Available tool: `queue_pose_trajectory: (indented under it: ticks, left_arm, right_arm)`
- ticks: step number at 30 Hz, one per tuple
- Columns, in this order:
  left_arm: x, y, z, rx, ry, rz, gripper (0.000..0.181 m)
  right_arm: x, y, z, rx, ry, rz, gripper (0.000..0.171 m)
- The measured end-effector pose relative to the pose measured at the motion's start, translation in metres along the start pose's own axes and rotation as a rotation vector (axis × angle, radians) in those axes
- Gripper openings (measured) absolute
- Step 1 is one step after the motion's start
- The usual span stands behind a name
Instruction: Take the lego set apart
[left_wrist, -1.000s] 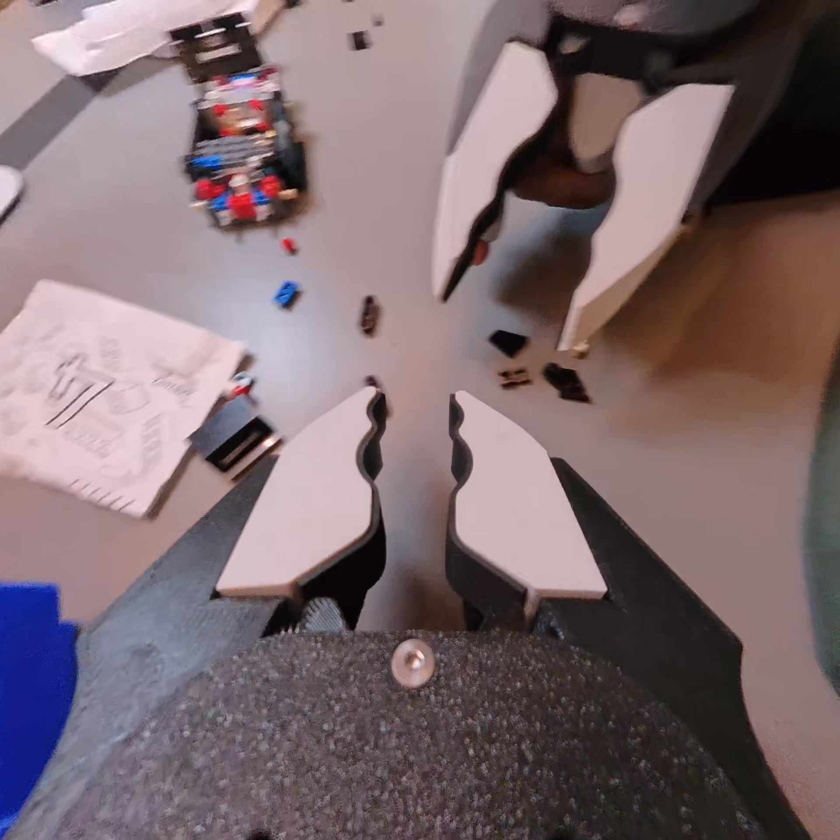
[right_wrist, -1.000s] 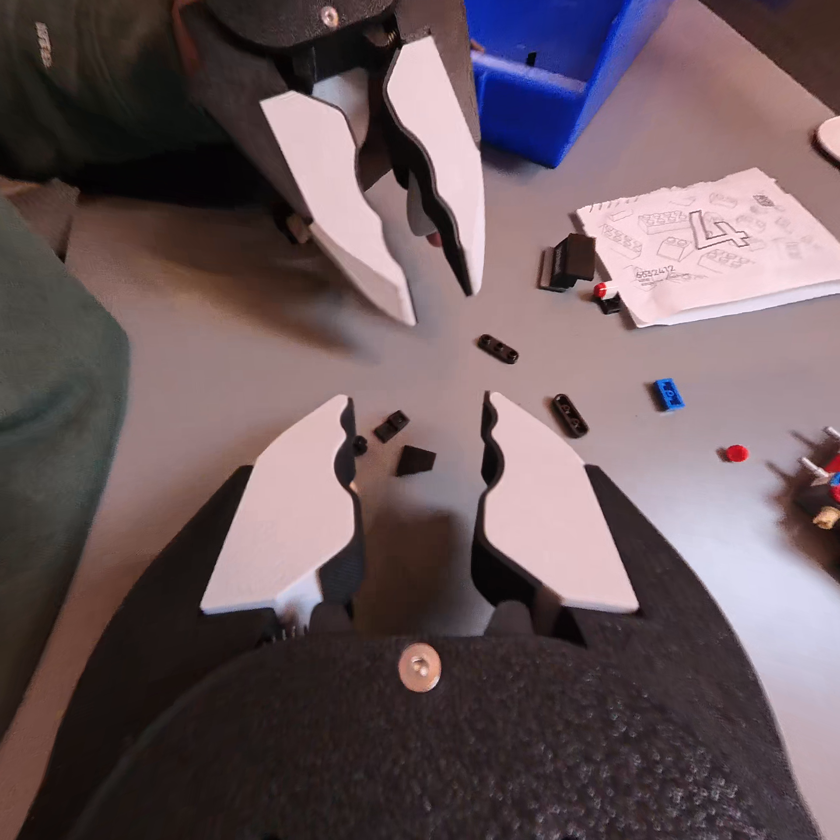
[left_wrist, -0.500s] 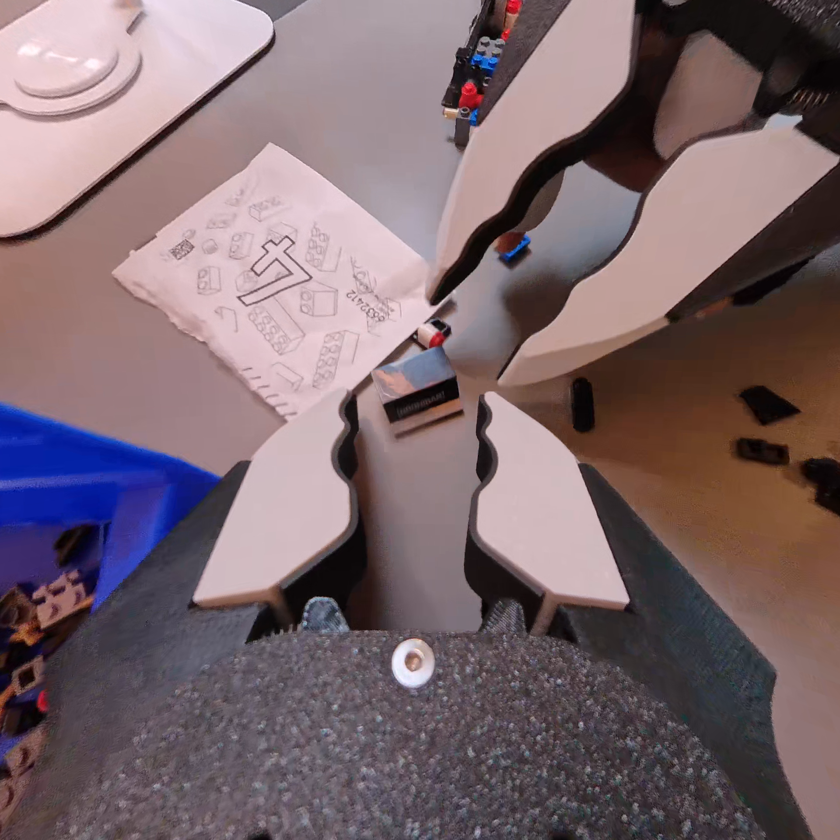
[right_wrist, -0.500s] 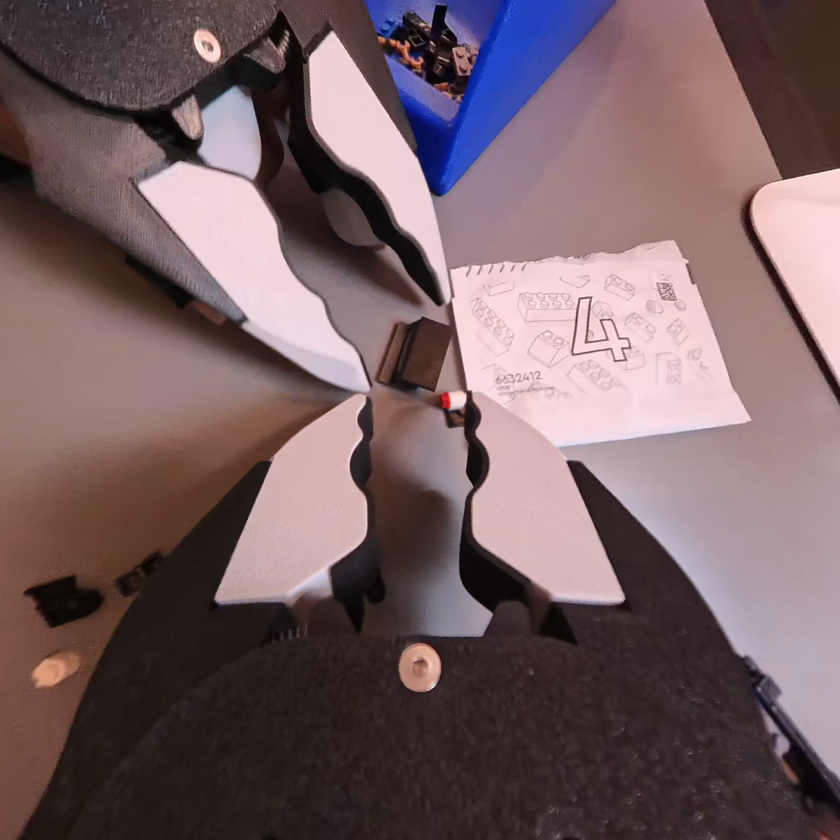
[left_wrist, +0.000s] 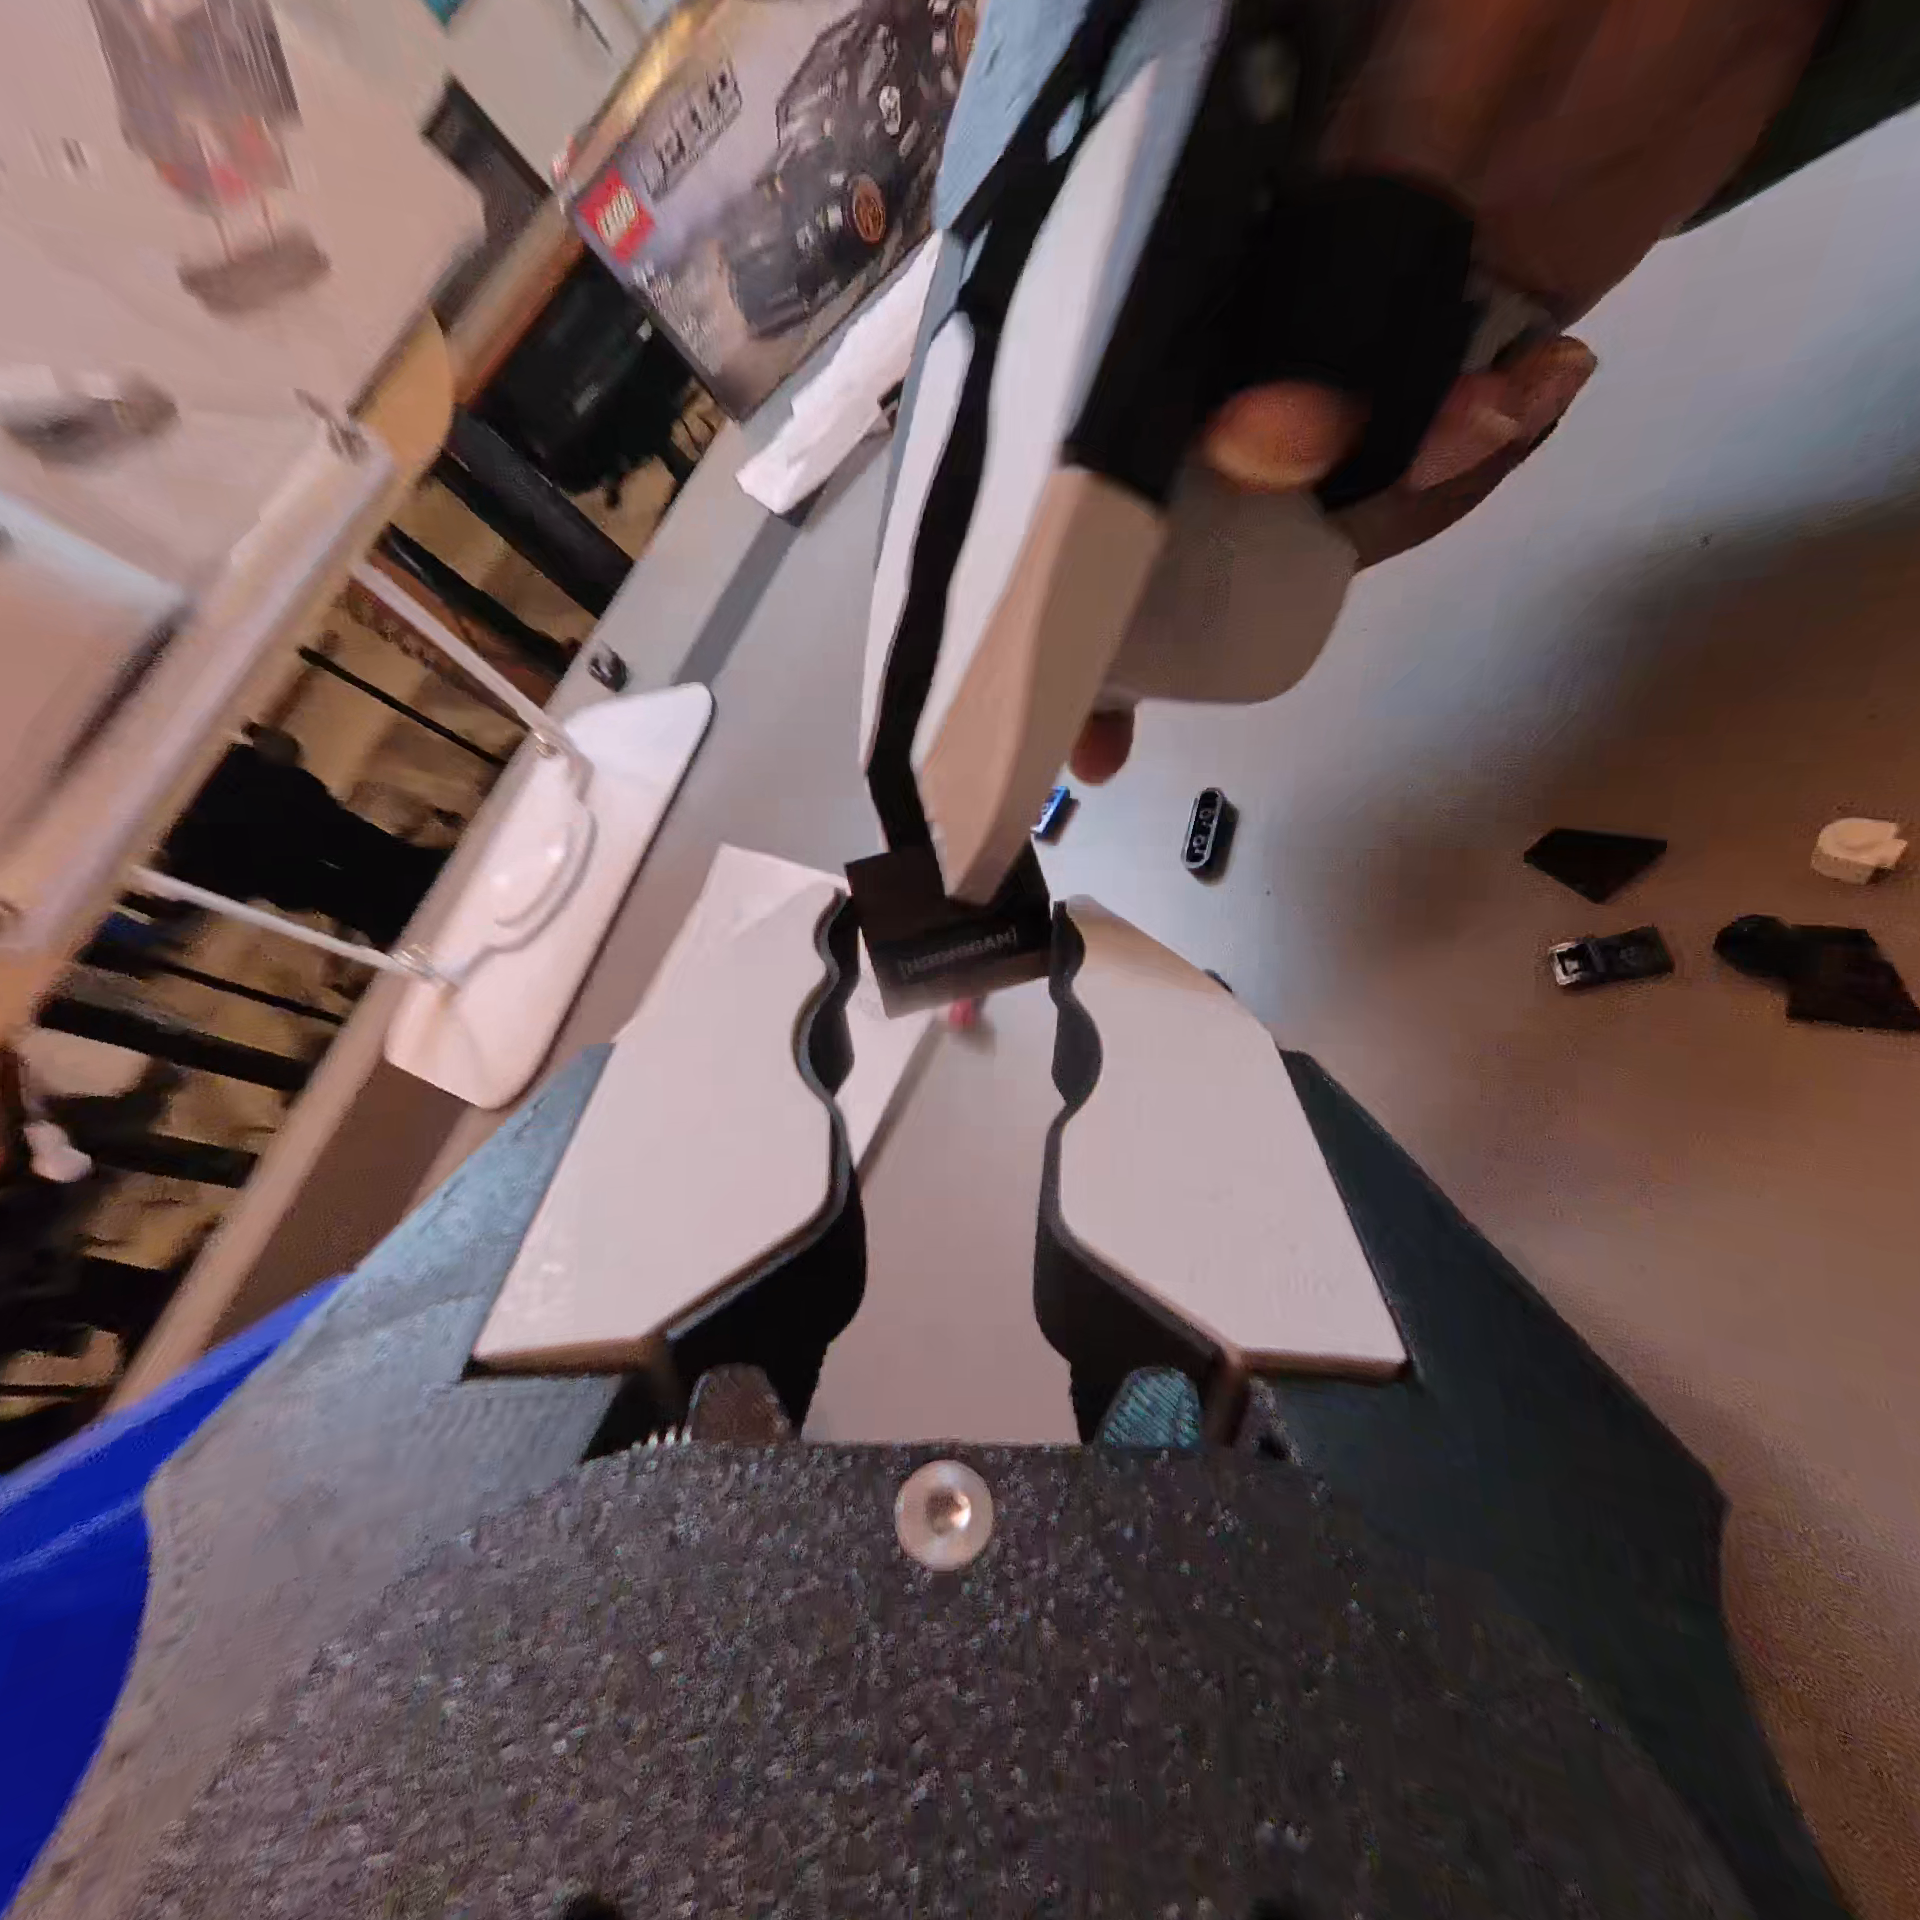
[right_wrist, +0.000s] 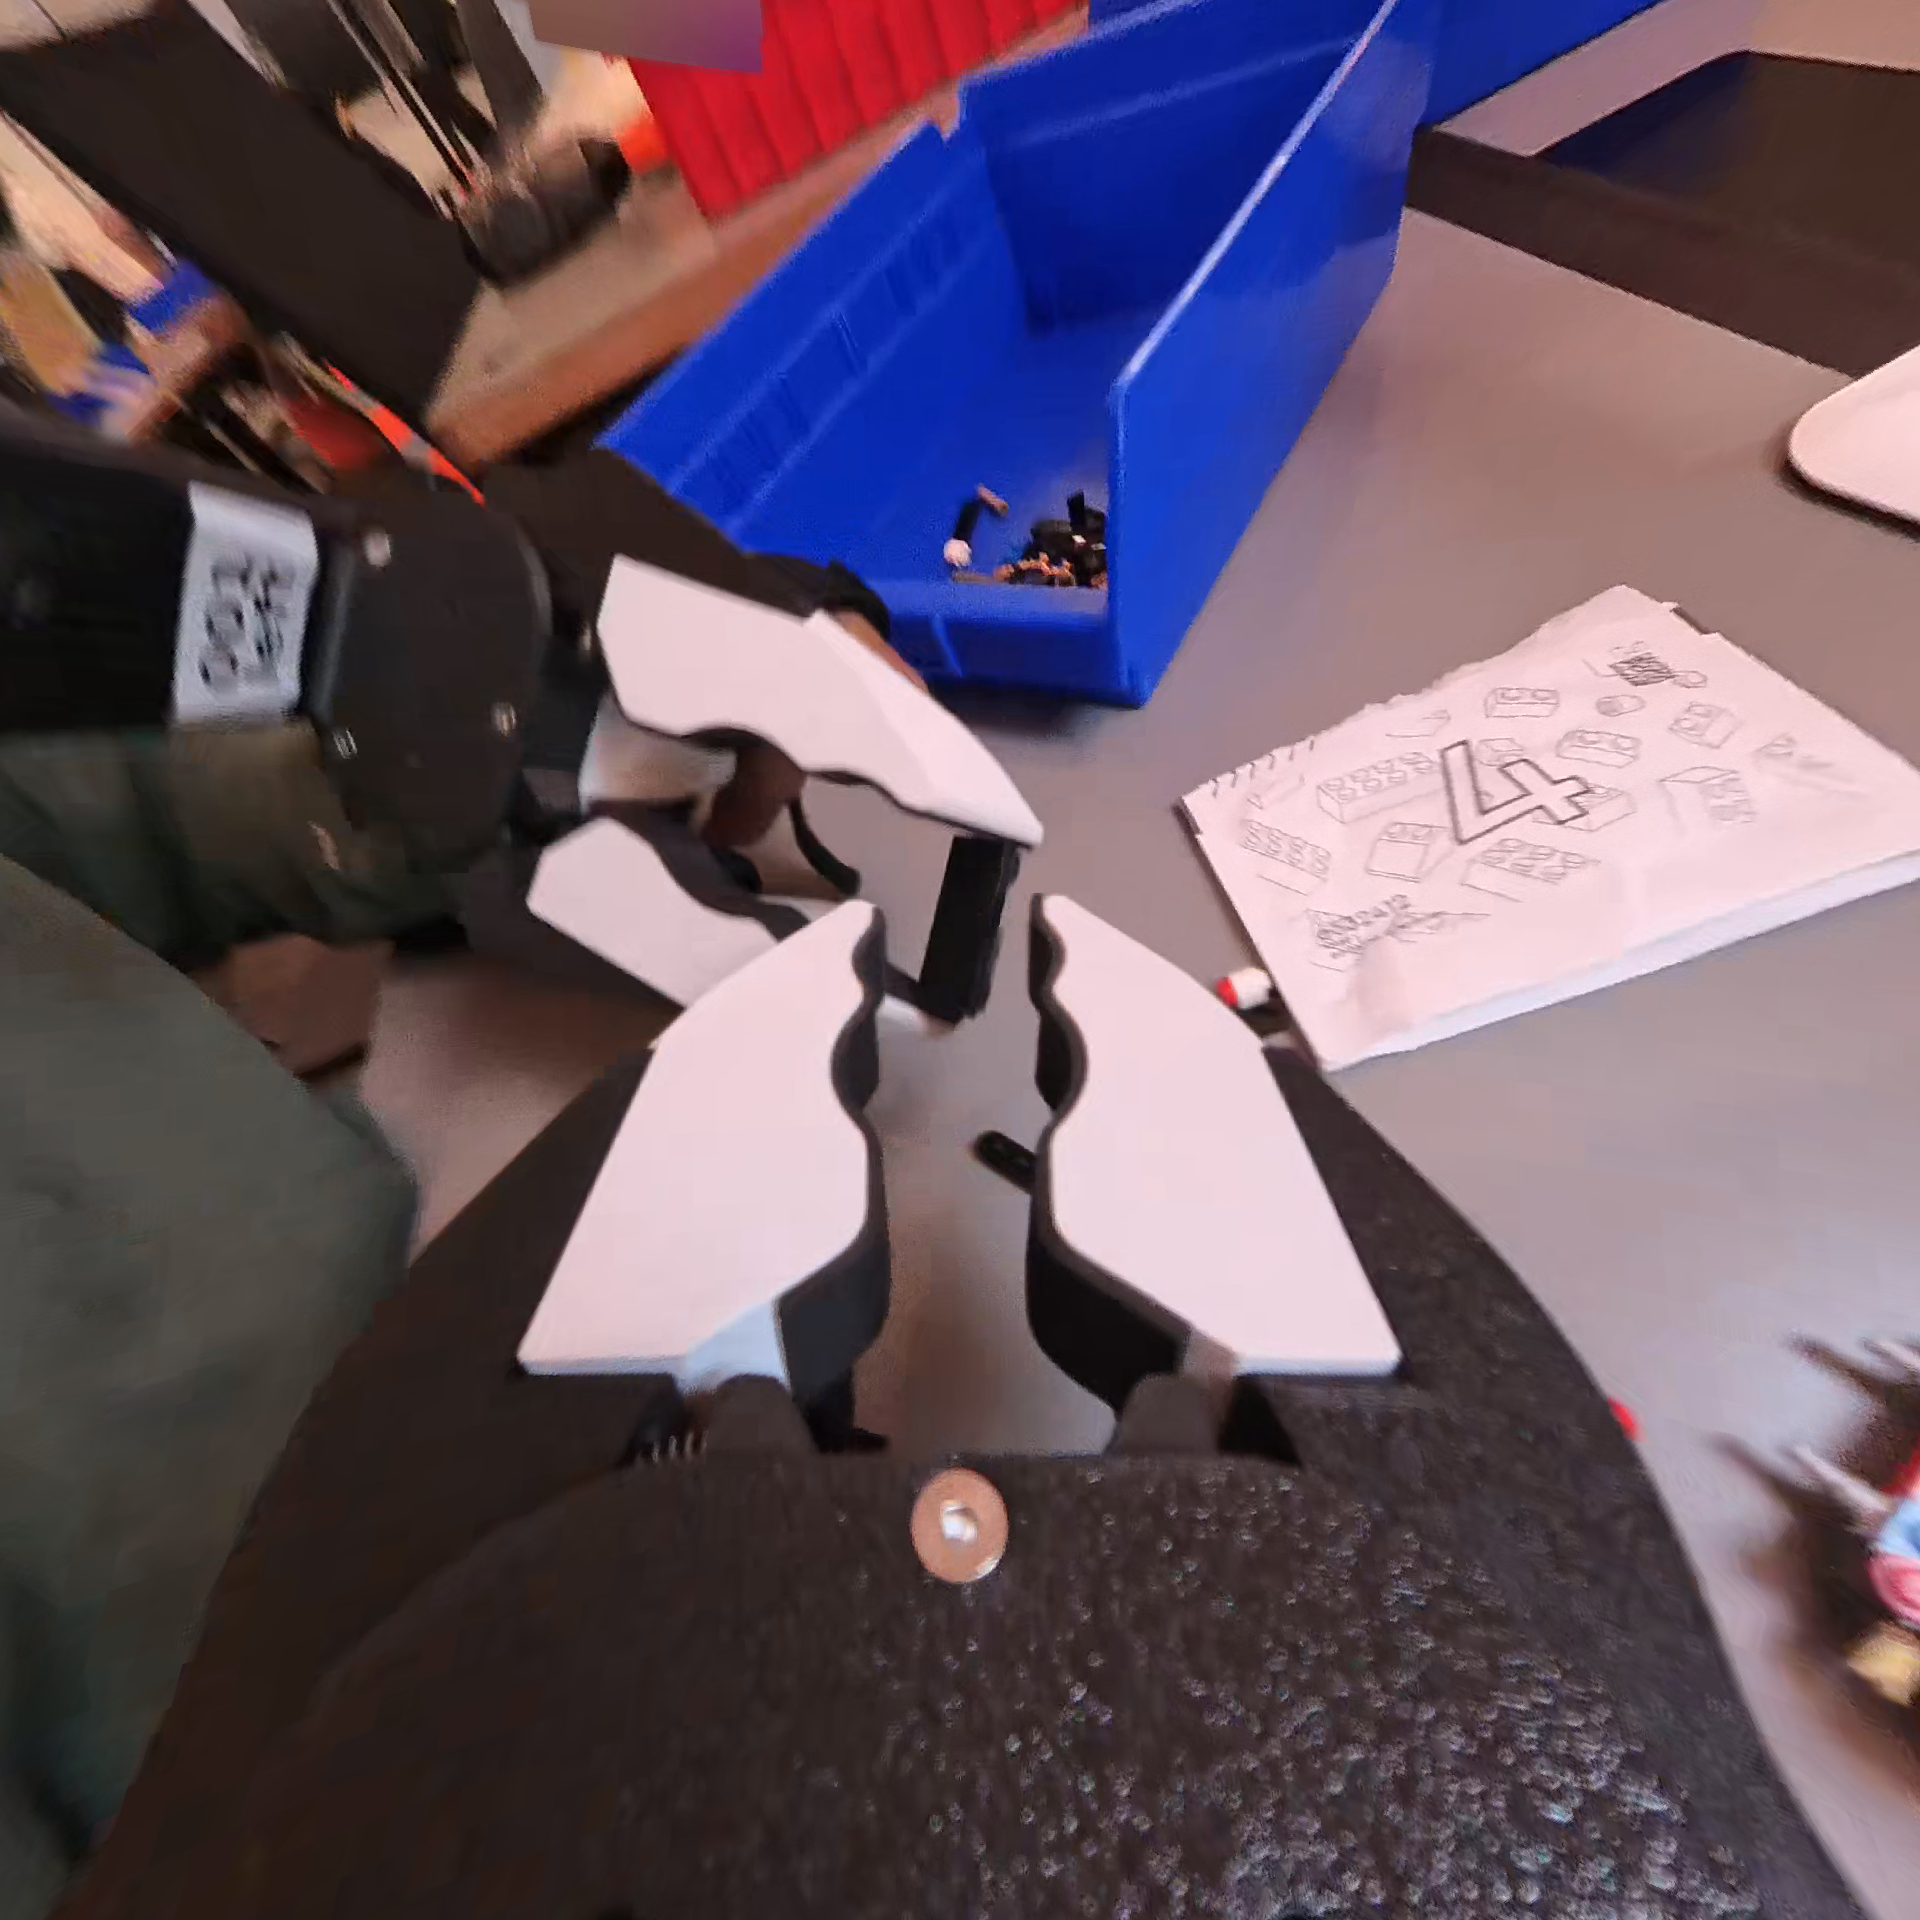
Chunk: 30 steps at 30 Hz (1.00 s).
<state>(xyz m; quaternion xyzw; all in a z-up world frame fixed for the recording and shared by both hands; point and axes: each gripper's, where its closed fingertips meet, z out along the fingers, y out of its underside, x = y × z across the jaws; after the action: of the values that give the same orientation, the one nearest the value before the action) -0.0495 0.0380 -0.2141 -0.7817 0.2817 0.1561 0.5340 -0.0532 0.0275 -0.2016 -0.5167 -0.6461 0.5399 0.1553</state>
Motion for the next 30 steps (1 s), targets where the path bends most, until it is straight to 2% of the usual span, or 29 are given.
queue_pose_trajectory:
  ticks: [2, 4, 8, 11, 13, 16, 19, 23, 30]
  left_arm:
    - [0.000, -0.005, -0.001, 0.000, -0.056, 0.088, 0.035]
    - [0.005, -0.008, -0.002, 0.014, -0.040, 0.094, 0.034]
    - [0.023, -0.027, -0.019, 0.207, 0.223, -0.222, 0.041]
    - [0.027, -0.044, -0.037, 0.346, 0.437, -0.426, 0.036]
    - [0.032, -0.048, -0.041, 0.369, 0.487, -0.409, 0.033]
    - [0.056, -0.057, -0.048, 0.384, 0.582, -0.330, 0.016]
    - [0.060, -0.062, -0.050, 0.376, 0.589, -0.332, 0.016]
    - [0.071, -0.064, -0.057, 0.388, 0.681, -0.350, 0.016]
    - [0.079, -0.069, -0.064, 0.415, 0.697, -0.297, 0.011]
  right_arm:
    - [-0.002, -0.002, -0.003, 0.043, 0.007, 0.013, 0.006]
    - [-0.004, 0.002, -0.006, 0.036, 0.009, -0.024, 0.004]
    - [-0.028, 0.003, -0.024, 0.096, -0.061, -0.253, 0.003]
    - [-0.054, 0.005, -0.038, 0.140, -0.129, -0.425, 0.003]
    - [-0.066, 0.010, -0.042, 0.134, -0.182, -0.464, 0.003]
    - [-0.079, 0.019, -0.043, 0.111, -0.252, -0.492, 0.003]
    - [-0.084, 0.020, -0.046, 0.123, -0.284, -0.505, 0.003]
    - [-0.094, 0.027, -0.049, 0.093, -0.303, -0.562, 0.003]
    - [-0.104, 0.032, -0.060, 0.121, -0.516, -0.335, 0.003]
